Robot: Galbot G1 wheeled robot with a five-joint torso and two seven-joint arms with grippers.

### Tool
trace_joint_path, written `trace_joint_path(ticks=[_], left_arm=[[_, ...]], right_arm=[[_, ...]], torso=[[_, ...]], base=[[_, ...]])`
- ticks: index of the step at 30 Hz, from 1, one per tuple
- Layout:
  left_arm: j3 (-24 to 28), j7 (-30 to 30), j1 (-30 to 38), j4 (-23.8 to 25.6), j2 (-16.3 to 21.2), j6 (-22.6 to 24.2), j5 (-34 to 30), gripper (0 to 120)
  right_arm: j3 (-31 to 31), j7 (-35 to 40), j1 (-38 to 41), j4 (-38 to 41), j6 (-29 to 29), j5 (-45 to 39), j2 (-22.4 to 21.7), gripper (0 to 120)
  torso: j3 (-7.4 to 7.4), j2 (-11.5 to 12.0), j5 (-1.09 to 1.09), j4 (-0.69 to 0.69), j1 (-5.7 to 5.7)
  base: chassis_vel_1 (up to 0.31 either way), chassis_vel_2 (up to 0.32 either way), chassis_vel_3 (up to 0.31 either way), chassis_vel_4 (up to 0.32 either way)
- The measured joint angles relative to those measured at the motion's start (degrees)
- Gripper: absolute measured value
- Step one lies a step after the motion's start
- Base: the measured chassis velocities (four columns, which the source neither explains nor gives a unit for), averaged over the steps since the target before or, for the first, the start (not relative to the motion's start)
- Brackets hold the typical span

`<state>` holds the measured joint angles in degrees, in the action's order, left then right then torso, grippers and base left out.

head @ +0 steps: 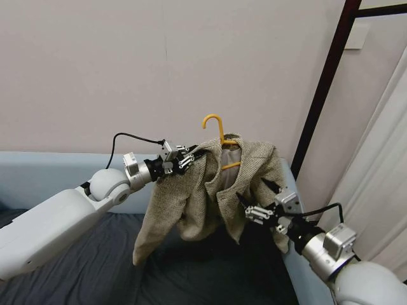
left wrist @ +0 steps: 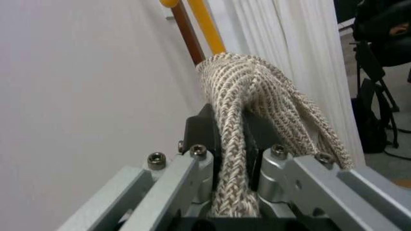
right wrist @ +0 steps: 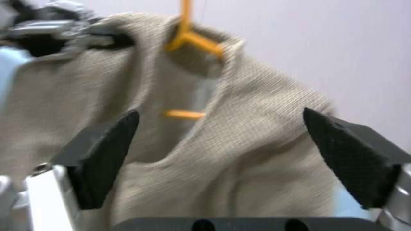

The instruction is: Pick up the clothes from the sofa and hang them on the clothes hanger.

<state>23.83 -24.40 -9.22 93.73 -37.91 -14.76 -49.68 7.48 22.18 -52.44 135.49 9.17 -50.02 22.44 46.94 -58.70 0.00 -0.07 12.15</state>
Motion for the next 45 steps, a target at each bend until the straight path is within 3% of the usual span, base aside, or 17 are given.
trace_joint_path(ticks=[3,4,9,14,16,20,24,36,45], left_arm=[[-0.5,-1.2,-0.8,0.2,0.6,-1.5,0.0,7],[-0.5,-1.2,-0.8,0.2,0.6,-1.5,0.0,7],[-0.1,-3.2,-1.0,-0.3,-0.1,-3.6,0.0,7],[1.6,-4.7,-0.2,-1.1,-2.2,-5.3,0.6,7],[1.7,-4.8,-0.3,-1.1,-2.3,-5.5,0.8,7],[2.1,-6.1,-1.4,-0.5,-2.1,-6.8,1.6,7],[2.2,-7.1,-2.0,0.0,-2.2,-7.5,2.0,7],[2.4,-9.6,-3.6,3.0,-1.8,-9.0,2.9,7],[2.3,-10.0,-5.5,5.1,-1.3,-9.8,4.0,7]], right_arm=[[3.7,-9.3,1.3,-3.5,-2.3,-4.3,-6.7,100],[3.7,-9.3,1.3,-3.5,-2.3,-4.3,-6.7,100],[4.1,-23.6,4.6,-12.2,-7.9,-8.8,-14.9,100],[3.6,-34.5,7.7,-19.6,-10.5,-9.2,-18.4,100],[3.5,-36.1,8.0,-20.5,-10.7,-9.2,-18.7,100],[2.9,-47.0,8.2,-25.1,-10.8,-8.6,-20.4,100],[2.4,-49.8,7.9,-26.3,-10.3,-7.5,-20.4,100],[1.6,-48.1,7.8,-25.9,-7.4,-6.1,-19.4,100],[1.0,-50.9,6.5,-22.7,-5.7,-6.3,-20.1,70]], torso=[[0.00,0.0,-0.01,-0.03,0.00],[0.00,0.0,-0.01,-0.03,0.00],[0.00,0.0,0.01,0.00,0.00],[0.00,0.0,0.01,-0.05,0.00],[0.00,0.0,0.02,-0.05,0.00],[0.00,0.0,0.00,-0.01,0.00],[0.00,0.0,0.01,-0.01,0.00],[0.00,0.0,0.00,-0.02,0.00],[0.00,0.0,-0.01,-0.02,0.00]], base=[[0.000,0.000,0.000,0.000],[0.000,0.000,0.000,0.000],[0.000,0.000,0.000,0.000],[0.000,0.000,0.000,0.000],[0.000,0.000,0.000,0.000],[0.000,0.000,0.000,0.000],[0.000,0.000,0.000,0.000],[0.000,0.000,0.000,0.000],[0.000,0.000,0.000,0.000]])
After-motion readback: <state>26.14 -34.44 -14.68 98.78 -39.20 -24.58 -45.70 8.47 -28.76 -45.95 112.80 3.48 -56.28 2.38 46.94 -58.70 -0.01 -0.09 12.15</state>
